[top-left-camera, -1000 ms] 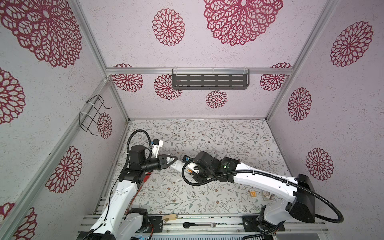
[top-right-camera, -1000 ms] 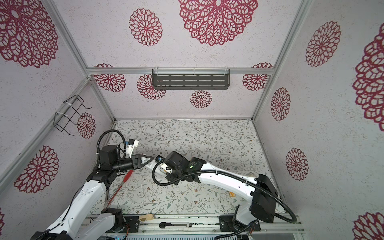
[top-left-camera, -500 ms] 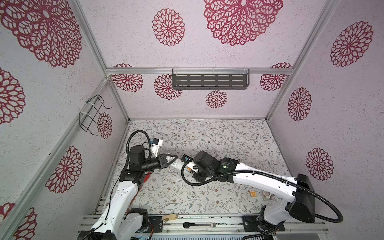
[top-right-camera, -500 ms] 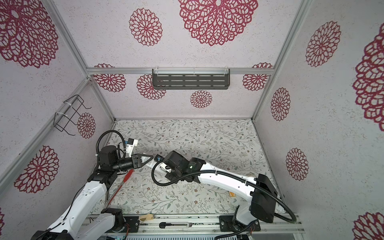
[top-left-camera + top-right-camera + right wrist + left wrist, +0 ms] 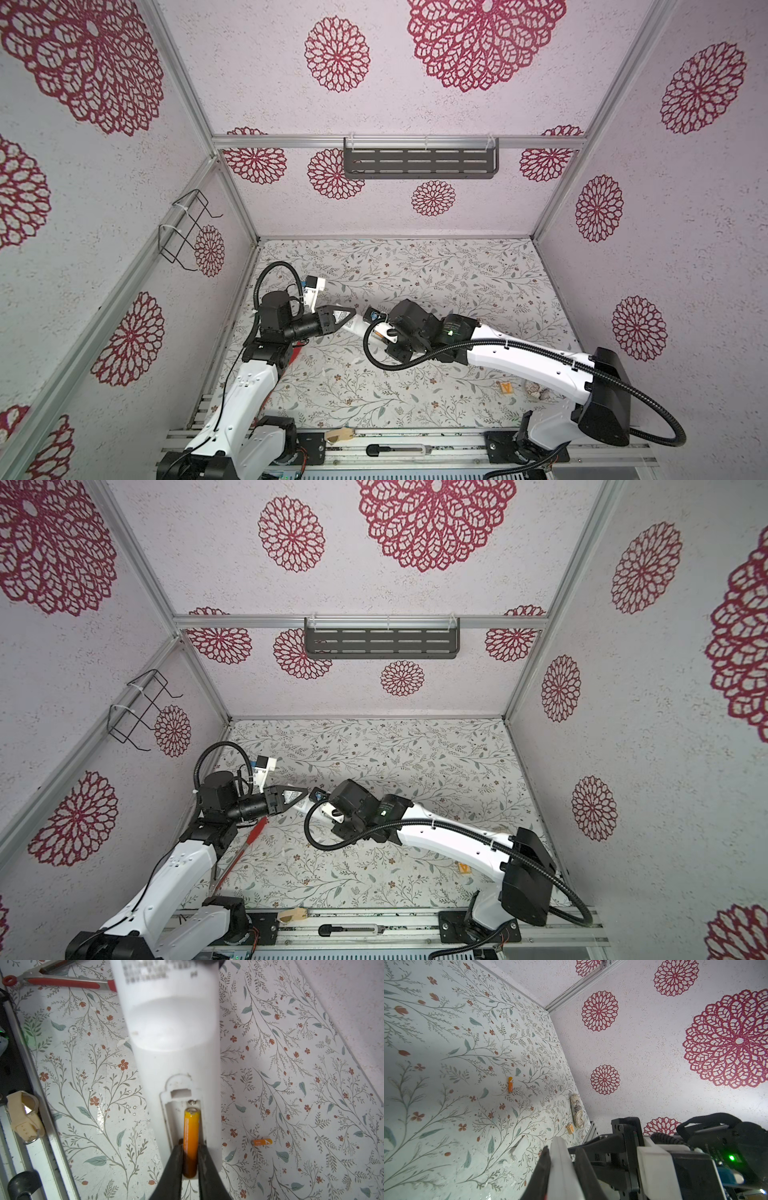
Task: Load the batteries into the remote control
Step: 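Lower the battery into the compartment with the right gripper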
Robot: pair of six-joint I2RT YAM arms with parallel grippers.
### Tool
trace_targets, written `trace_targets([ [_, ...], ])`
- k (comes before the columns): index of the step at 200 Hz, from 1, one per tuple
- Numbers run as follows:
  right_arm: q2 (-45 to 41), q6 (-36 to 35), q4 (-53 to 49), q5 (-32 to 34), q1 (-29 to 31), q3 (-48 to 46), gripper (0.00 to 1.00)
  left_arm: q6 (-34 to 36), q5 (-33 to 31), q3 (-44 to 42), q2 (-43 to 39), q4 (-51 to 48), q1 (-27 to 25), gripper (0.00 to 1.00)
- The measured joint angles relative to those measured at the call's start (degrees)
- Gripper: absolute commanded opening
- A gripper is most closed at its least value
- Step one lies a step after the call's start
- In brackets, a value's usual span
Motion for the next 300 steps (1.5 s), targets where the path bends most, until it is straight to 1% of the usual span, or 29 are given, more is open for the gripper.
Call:
trace_targets([
  [53,-0.20,-0.48,-0.72,0.57,-0.66,0.02,0.27,-1.53,1.46,-0.04,2.12,0.66,-0.09,0.00],
  [95,-0.20,-0.48,-1.81,0.24,-0.79,0.09,0.28,-2.19,2.62,-0.04,3.58,0.70,-0.09,0.00],
  [215,-0.20,-0.98,-4.96,-4.09,-1.36,1.62,0.35,-2.54,6.19,-0.02,7.23,-1.53,0.57,0.00],
  [300,-0.20,-1.38,-5.99,-6.78,-1.62,2.38,0.34,-1.92,6.25,0.13,7.23,-4.55,1.25,0.00],
])
